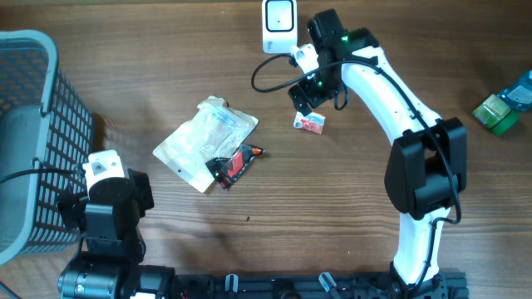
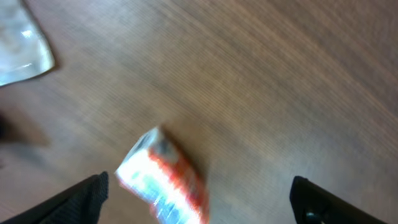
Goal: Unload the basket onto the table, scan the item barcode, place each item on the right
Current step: 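Regrasp the tissue pack by its end with the right gripper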
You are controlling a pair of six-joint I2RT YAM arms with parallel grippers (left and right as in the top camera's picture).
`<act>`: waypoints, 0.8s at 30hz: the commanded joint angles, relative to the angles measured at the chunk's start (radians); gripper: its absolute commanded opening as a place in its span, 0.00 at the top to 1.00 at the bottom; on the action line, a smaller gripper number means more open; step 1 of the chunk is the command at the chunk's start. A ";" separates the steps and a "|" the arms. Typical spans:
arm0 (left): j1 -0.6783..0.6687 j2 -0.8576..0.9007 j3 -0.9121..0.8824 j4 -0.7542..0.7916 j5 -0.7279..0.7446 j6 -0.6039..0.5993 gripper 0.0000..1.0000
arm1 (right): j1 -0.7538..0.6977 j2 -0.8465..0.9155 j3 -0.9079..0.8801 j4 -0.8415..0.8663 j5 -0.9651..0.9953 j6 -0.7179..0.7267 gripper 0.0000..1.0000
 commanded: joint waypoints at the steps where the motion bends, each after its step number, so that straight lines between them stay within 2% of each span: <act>1: 0.007 -0.003 0.003 0.003 -0.010 0.000 0.00 | -0.004 -0.027 -0.092 0.080 0.067 -0.095 0.11; 4: 0.007 -0.003 0.003 0.003 -0.010 0.001 0.00 | -0.003 -0.027 -0.146 0.106 0.067 -0.095 0.12; 10: 0.007 -0.003 0.003 0.003 -0.010 0.001 0.00 | 0.013 -0.027 -0.129 0.098 0.056 -0.096 0.12; 18: 0.007 -0.003 0.003 0.003 -0.010 0.001 0.00 | 0.051 -0.037 0.069 -0.074 0.019 -0.095 0.13; 24: 0.007 -0.003 0.003 0.003 -0.010 0.001 0.00 | 0.051 -0.041 0.051 -0.125 -0.019 -0.100 0.16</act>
